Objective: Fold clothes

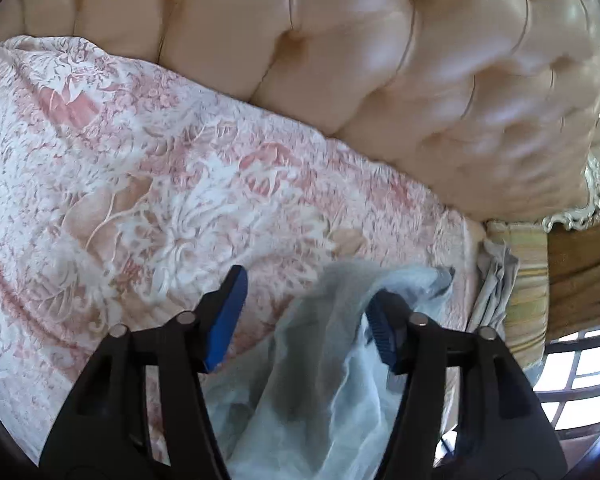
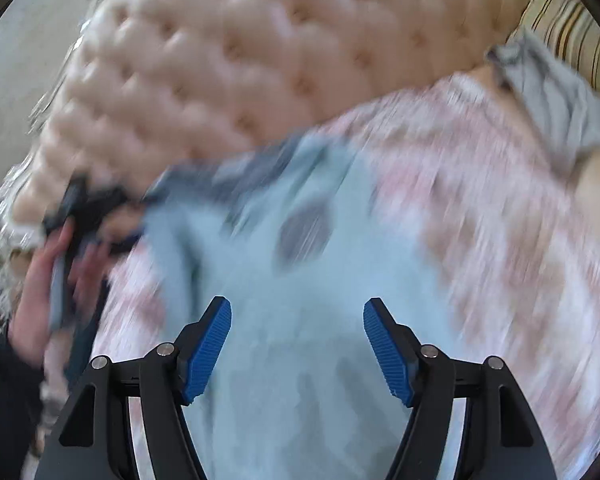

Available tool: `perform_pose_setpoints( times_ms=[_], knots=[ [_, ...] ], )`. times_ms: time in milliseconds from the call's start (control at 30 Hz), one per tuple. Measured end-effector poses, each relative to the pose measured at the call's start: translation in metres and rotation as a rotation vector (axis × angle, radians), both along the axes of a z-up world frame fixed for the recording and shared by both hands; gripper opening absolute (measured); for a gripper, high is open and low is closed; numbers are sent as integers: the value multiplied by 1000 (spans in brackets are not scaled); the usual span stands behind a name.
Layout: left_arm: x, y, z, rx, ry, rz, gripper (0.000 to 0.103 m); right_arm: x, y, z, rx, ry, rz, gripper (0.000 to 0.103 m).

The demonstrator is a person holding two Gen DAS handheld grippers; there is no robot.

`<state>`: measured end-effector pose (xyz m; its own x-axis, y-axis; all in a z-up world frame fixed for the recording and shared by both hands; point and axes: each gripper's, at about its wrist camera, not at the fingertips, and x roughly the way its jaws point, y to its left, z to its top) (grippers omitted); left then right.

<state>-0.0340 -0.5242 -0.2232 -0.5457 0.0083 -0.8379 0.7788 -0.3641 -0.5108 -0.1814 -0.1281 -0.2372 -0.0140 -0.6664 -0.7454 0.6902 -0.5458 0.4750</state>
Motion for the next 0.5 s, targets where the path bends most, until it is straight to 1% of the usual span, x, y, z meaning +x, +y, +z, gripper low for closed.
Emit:
perform_pose_setpoints(
  times_ms=[33,100,133,167,200,233,267,300,333,367,400,433,500],
  knots=[
    [-2,7,1,-21,-50,-36,62,24,7,-9,22,-9,22,70],
    [-9,26,-1,-69,-188,-137,62,49,10,-29,62,-49,64,70],
    [-9,36,-2,-86,-231,-175,62,61,11,-40,86,-75,82,70],
    [-8,48,-2,-96,-256,-203,62,69,11,-48,109,-92,86,70],
    [-2,61,2,-123,-261,-209,62,75,13,-45,101,-66,73,70],
    [9,78,12,-172,-242,-200,62,78,13,-42,97,-61,75,70],
    [20,96,22,-228,-212,-205,62,78,10,-41,82,-88,88,70],
    [33,121,32,-291,-170,-231,62,80,7,-37,42,-126,111,70],
    [47,144,40,-350,-134,-252,58,81,3,-36,14,-141,130,70],
    [61,164,44,-401,-117,-259,52,82,-1,-34,-11,-156,150,70],
    [79,185,45,-443,-106,-256,42,84,-8,-35,-15,-162,176,70],
    [101,206,45,-476,-94,-250,41,86,-16,-35,-19,-168,202,70],
    [141,243,39,-495,-75,-231,40,92,-29,-41,-28,-210,243,70]
  ],
)
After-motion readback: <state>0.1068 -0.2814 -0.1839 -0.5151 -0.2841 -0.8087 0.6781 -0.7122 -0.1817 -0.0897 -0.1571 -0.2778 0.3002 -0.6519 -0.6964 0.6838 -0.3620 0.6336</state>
